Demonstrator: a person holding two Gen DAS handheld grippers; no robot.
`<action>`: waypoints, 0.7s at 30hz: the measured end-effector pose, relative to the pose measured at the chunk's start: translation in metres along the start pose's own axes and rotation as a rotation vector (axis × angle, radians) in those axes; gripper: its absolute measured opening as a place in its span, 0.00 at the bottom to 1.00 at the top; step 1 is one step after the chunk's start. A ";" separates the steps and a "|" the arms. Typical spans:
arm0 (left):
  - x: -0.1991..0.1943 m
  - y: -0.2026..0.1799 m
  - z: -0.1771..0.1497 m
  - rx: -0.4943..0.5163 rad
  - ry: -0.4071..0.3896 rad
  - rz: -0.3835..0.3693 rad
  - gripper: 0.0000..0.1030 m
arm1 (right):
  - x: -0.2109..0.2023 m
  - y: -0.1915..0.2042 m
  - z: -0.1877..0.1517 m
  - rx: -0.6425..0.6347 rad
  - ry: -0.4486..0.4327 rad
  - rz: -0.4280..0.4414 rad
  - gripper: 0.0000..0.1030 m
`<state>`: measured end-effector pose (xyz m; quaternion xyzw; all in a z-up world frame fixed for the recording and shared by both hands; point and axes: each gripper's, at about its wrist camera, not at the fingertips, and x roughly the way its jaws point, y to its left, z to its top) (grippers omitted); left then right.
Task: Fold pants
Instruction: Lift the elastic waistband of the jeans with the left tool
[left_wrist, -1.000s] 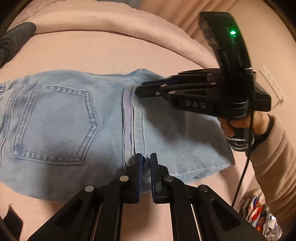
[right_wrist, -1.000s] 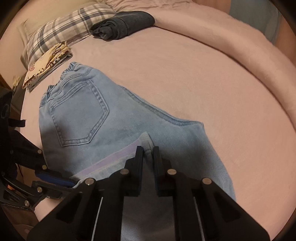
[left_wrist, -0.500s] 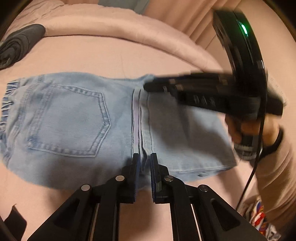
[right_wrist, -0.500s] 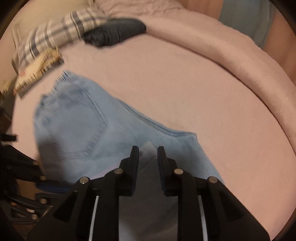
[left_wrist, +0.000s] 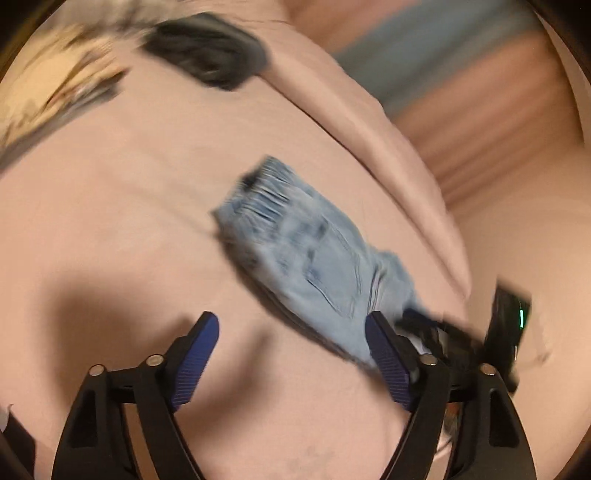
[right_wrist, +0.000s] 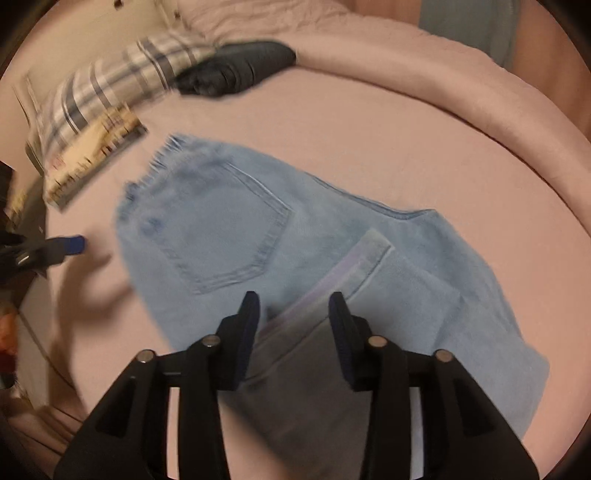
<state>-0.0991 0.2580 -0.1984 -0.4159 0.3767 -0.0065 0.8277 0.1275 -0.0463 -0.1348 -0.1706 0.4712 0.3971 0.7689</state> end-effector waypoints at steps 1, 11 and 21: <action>0.005 0.004 -0.001 -0.042 -0.006 -0.023 0.79 | -0.007 0.005 -0.004 0.020 -0.016 0.025 0.49; 0.053 0.015 0.021 -0.158 0.002 -0.092 0.79 | -0.002 0.088 -0.018 0.000 -0.056 0.135 0.49; 0.074 0.014 0.041 -0.127 -0.014 -0.100 0.79 | 0.010 0.102 -0.005 0.012 -0.051 0.160 0.50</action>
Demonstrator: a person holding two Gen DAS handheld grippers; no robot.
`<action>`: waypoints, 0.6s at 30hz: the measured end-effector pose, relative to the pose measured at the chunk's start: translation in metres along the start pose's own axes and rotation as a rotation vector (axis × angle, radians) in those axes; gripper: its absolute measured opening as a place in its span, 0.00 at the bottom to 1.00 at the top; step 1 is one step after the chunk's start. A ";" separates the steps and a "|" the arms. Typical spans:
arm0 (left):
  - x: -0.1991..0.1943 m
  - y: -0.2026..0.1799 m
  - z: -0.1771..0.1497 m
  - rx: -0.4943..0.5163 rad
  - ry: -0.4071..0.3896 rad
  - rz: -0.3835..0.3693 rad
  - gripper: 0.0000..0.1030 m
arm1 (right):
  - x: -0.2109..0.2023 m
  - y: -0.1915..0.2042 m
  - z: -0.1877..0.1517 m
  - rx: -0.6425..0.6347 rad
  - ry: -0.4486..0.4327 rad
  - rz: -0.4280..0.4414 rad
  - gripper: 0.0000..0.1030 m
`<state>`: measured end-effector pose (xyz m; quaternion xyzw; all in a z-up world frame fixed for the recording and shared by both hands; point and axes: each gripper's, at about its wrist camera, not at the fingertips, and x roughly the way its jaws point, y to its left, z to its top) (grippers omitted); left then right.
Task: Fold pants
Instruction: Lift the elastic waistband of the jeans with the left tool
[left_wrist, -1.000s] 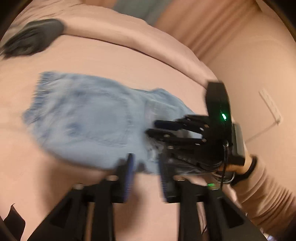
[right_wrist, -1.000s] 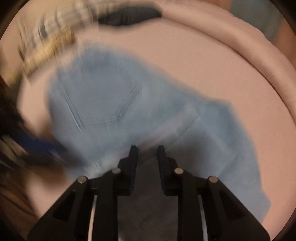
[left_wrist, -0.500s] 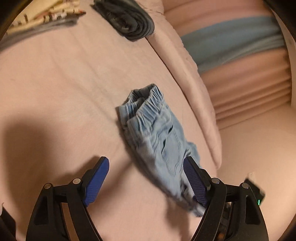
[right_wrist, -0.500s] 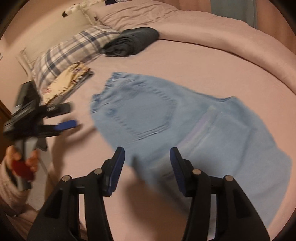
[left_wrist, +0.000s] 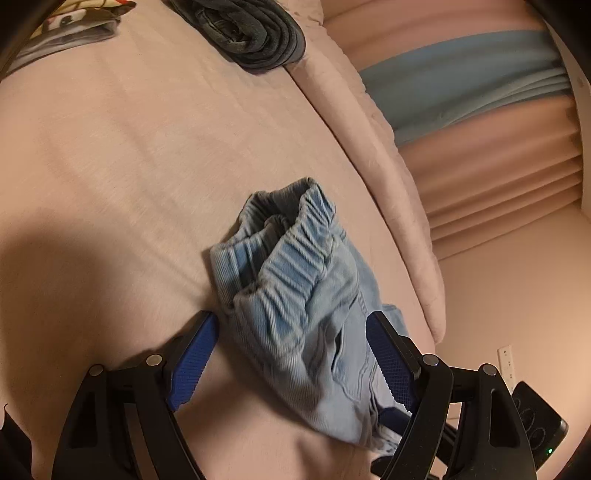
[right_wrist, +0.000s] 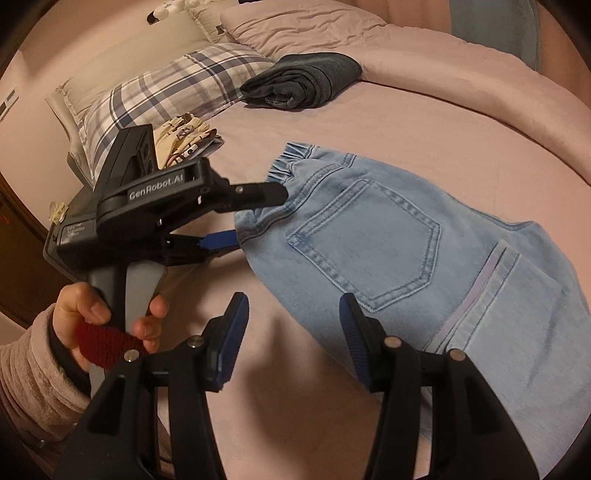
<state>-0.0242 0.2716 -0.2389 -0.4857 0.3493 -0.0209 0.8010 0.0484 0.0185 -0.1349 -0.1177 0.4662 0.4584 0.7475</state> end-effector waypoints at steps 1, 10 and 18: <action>0.004 0.000 0.001 0.006 0.001 0.000 0.79 | 0.000 -0.001 0.000 0.005 -0.001 0.001 0.50; 0.024 -0.007 0.016 0.056 0.026 -0.022 0.82 | -0.009 -0.013 -0.003 0.040 -0.024 -0.032 0.50; 0.022 0.001 0.014 0.033 0.041 -0.057 0.32 | -0.028 -0.063 -0.012 0.173 -0.010 -0.133 0.40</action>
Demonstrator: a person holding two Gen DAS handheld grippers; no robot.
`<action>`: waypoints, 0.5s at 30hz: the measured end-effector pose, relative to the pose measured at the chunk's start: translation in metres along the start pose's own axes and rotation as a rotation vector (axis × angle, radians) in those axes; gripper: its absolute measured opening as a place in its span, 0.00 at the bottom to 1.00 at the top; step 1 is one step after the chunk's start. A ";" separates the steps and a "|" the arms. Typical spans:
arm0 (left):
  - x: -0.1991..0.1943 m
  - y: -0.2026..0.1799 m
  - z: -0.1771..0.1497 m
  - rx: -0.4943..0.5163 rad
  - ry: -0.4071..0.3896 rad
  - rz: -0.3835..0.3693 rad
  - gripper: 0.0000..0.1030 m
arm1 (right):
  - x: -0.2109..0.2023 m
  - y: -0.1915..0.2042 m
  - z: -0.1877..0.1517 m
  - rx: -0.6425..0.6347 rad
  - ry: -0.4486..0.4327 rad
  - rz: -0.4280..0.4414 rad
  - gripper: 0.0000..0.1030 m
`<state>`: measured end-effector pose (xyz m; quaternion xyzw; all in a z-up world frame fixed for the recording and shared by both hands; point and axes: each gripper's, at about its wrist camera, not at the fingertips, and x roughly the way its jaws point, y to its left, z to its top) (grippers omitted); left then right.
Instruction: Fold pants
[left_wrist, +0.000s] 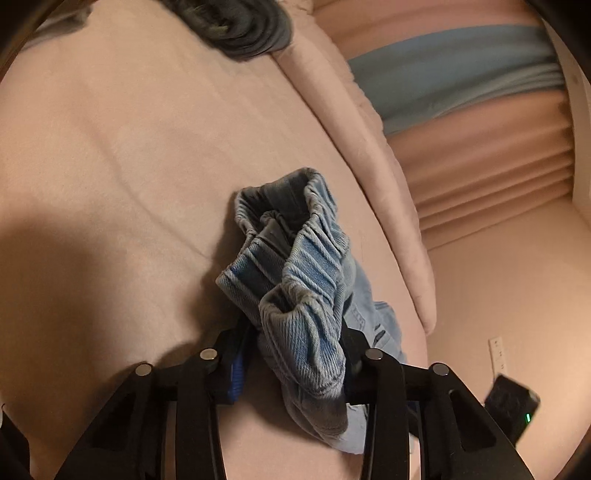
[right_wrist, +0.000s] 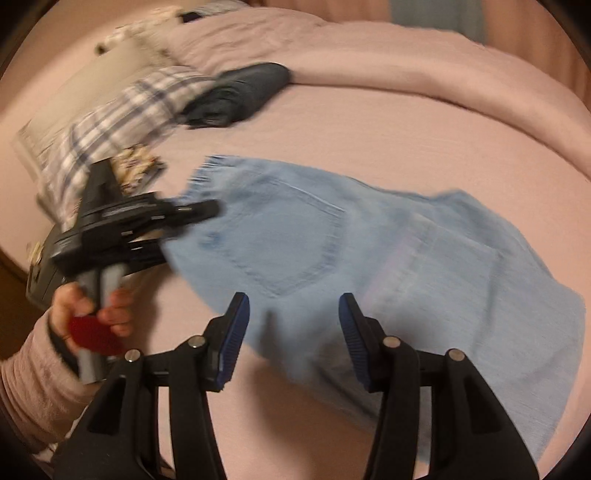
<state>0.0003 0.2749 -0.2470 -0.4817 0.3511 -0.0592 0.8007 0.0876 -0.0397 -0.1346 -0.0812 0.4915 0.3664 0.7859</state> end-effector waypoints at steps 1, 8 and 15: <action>-0.001 -0.004 -0.001 0.008 -0.004 -0.013 0.31 | 0.004 -0.006 0.002 0.015 0.010 -0.011 0.33; -0.011 -0.071 -0.007 0.196 -0.015 -0.072 0.24 | 0.050 -0.044 0.016 0.137 0.080 -0.049 0.11; 0.016 -0.146 -0.040 0.438 0.045 -0.062 0.21 | 0.060 -0.048 0.012 0.176 0.050 -0.038 0.03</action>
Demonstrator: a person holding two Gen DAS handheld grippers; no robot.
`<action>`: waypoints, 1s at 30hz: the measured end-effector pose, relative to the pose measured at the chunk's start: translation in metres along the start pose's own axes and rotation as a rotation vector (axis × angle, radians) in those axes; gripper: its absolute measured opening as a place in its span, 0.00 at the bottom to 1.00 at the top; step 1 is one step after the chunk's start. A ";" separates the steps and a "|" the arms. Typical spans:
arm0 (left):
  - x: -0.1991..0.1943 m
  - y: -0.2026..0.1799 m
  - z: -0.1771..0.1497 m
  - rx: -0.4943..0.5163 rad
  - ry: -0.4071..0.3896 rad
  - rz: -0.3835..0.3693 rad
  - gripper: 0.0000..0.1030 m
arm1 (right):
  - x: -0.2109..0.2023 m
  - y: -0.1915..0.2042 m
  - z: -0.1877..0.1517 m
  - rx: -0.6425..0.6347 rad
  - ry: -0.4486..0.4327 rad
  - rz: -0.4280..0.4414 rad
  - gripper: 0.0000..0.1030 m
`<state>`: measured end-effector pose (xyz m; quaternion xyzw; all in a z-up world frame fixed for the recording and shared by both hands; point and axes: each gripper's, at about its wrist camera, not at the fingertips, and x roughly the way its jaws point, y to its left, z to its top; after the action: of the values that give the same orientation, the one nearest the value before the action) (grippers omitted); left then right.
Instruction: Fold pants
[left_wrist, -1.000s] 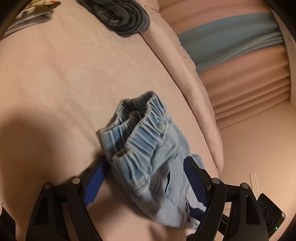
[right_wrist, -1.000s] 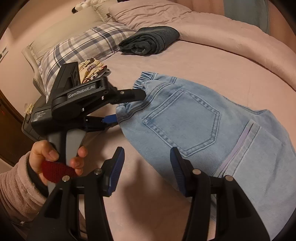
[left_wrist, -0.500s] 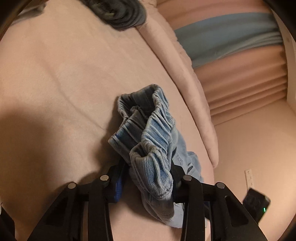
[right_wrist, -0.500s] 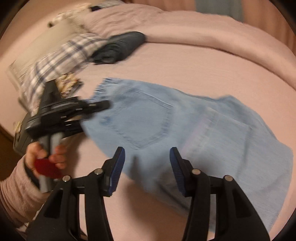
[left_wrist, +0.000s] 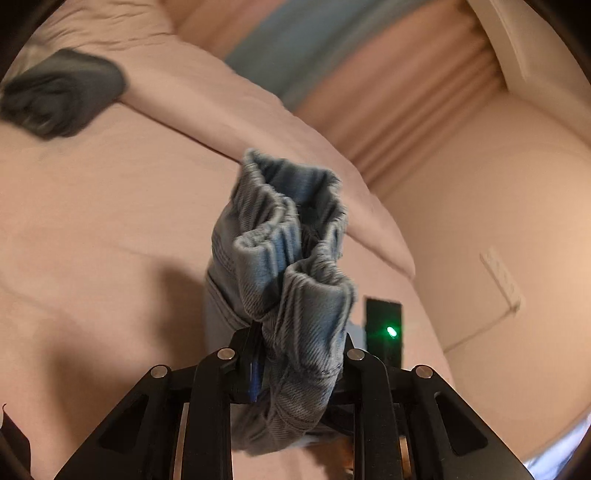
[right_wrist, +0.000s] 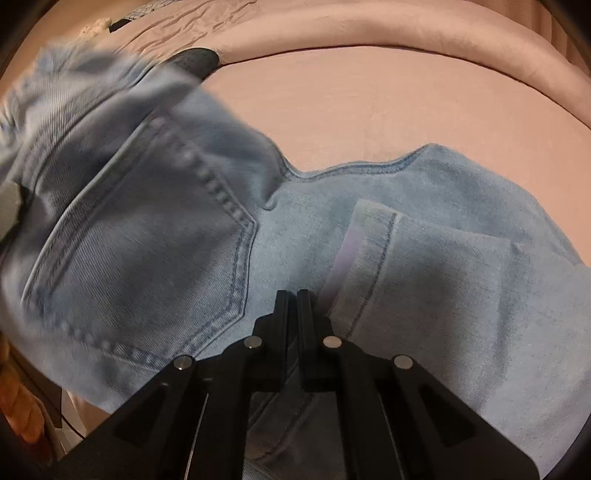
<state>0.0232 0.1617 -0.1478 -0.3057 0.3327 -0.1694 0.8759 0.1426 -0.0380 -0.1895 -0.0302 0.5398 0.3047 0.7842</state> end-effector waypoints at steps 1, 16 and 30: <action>0.007 -0.013 -0.002 0.041 0.018 0.008 0.21 | -0.001 -0.004 -0.001 0.022 -0.006 0.024 0.03; 0.060 -0.069 -0.011 0.324 0.156 0.149 0.21 | -0.033 -0.144 -0.058 0.824 -0.151 0.651 0.55; 0.078 -0.089 -0.033 0.460 0.194 0.218 0.21 | -0.091 -0.075 0.025 0.500 -0.080 0.392 0.90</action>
<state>0.0482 0.0415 -0.1467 -0.0432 0.3988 -0.1737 0.8994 0.1804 -0.1300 -0.1219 0.2800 0.5621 0.3089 0.7143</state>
